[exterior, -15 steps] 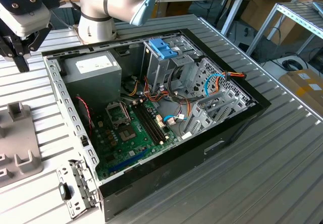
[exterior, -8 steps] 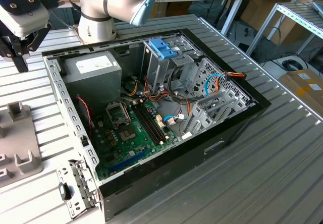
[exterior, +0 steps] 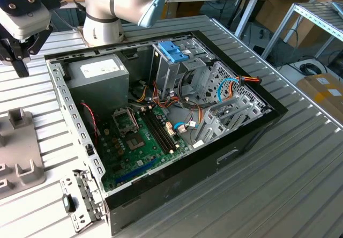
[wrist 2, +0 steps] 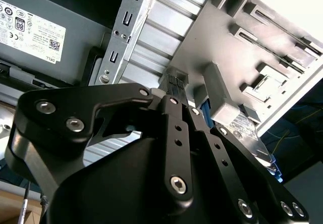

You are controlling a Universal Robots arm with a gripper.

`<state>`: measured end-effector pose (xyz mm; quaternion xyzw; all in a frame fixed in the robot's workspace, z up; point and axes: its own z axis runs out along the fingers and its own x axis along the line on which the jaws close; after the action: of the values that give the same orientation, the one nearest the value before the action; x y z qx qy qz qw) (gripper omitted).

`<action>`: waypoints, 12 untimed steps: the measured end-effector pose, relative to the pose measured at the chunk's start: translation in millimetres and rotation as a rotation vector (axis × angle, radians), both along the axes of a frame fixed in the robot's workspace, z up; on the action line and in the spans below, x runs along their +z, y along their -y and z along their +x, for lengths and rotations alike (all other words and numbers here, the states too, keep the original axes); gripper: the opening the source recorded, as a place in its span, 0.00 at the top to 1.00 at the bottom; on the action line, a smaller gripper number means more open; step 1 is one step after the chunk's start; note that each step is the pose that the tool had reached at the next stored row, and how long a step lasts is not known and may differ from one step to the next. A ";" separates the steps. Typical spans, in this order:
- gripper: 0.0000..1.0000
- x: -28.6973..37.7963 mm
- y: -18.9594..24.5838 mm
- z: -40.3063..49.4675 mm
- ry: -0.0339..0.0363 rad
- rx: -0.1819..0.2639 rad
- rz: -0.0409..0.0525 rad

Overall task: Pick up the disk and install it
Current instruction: 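Reach for the disk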

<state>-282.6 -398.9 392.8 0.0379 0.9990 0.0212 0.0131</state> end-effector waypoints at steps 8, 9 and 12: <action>0.90 0.0 0.0 -2.4 0.0000 0.000 0.0000; 0.90 0.0 0.0 -2.7 0.0000 0.000 -0.0001; 0.90 0.0 0.0 -3.8 0.0001 0.000 0.0000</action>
<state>-286.5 -398.9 392.8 0.0379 0.9990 0.0212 0.0131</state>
